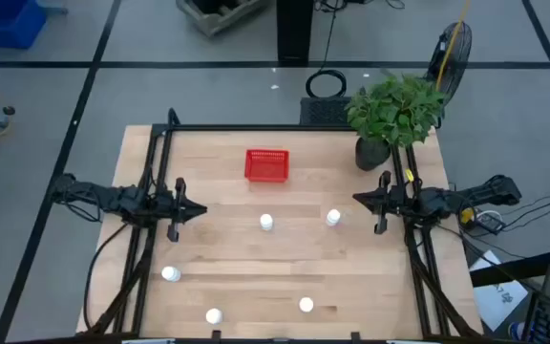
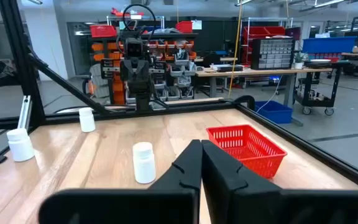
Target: Pick and place pill bottles into a basket
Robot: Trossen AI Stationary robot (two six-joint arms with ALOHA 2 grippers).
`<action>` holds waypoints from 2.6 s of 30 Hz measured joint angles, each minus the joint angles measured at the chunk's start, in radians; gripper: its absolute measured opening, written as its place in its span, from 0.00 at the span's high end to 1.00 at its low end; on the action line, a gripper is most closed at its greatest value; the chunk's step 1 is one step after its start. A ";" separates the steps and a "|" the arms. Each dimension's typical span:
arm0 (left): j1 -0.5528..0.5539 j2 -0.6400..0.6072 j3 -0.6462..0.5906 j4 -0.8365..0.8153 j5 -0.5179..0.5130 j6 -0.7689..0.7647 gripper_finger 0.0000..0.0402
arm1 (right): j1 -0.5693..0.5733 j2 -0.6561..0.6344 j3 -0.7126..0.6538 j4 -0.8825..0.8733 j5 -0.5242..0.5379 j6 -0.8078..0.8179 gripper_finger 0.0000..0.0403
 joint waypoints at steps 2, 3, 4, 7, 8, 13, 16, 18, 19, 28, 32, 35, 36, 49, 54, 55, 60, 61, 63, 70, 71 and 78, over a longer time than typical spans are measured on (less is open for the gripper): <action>0.000 0.000 0.000 0.000 0.000 0.000 0.91 | 0.000 0.000 0.000 0.000 0.000 0.000 1.00; 0.000 0.000 0.000 0.000 0.000 0.000 0.91 | 0.000 0.000 0.000 0.000 0.000 0.000 1.00; 0.000 0.000 0.000 0.000 0.000 0.000 0.91 | 0.000 0.000 0.000 0.000 0.000 0.000 1.00; 0.000 0.000 0.000 0.000 0.000 0.000 0.91 | 0.000 0.000 0.000 0.000 0.000 0.000 1.00; 0.000 0.000 0.000 0.000 0.000 0.000 0.91 | 0.000 0.000 0.000 0.000 0.000 0.000 1.00; 0.000 0.000 0.000 0.000 0.000 0.000 0.91 | 0.000 0.000 0.000 0.000 0.000 0.000 1.00; 0.000 0.000 0.000 0.000 0.000 0.000 0.91 | 0.000 0.000 0.000 0.000 0.000 0.000 1.00; 0.000 0.000 0.000 0.000 0.000 0.000 0.91 | 0.000 0.000 0.000 0.000 0.000 0.000 1.00; 0.000 0.000 0.000 0.000 0.000 0.000 0.91 | 0.000 0.000 0.000 0.000 0.000 0.000 1.00; 0.000 0.000 0.000 0.000 0.000 0.000 0.91 | 0.000 0.000 0.000 0.000 0.000 0.000 1.00; 0.000 0.000 0.000 0.000 0.000 0.000 0.91 | 0.000 0.000 0.000 0.000 0.000 0.000 1.00; 0.000 0.000 0.000 0.000 0.000 0.000 0.91 | 0.000 0.000 0.000 0.000 0.000 0.000 1.00; 0.000 0.000 0.000 0.000 0.000 0.000 0.91 | 0.000 0.000 0.000 0.001 0.000 0.000 1.00; 0.000 0.000 0.000 0.000 0.000 0.000 0.91 | -0.007 0.001 0.000 0.244 0.002 0.067 1.00; 0.000 0.000 0.000 0.000 0.000 0.000 0.91 | -0.015 0.041 0.000 0.274 -0.054 0.151 1.00; 0.000 0.000 0.000 0.000 0.000 0.000 0.91 | -0.015 0.065 0.000 0.271 -0.053 0.177 0.99; 0.000 0.000 0.000 0.000 0.000 0.000 0.91 | -0.015 0.248 0.018 0.282 0.026 0.298 0.87; 0.000 0.000 0.000 0.000 0.000 0.000 0.91 | -0.015 0.299 0.031 0.280 0.043 0.317 0.83; 0.000 0.000 0.000 0.000 0.000 0.000 0.91 | -0.015 0.404 0.058 0.269 0.067 0.326 0.73; 0.000 0.000 0.000 0.001 0.000 0.000 0.91 | 0.018 0.731 0.308 0.199 0.087 0.260 0.33; 0.000 0.000 0.000 0.001 0.000 0.000 0.91 | 0.030 0.777 0.347 0.155 0.085 0.257 0.28; 0.000 0.000 0.000 0.003 0.000 0.000 0.91 | 0.055 0.970 0.487 -0.044 0.156 0.250 0.14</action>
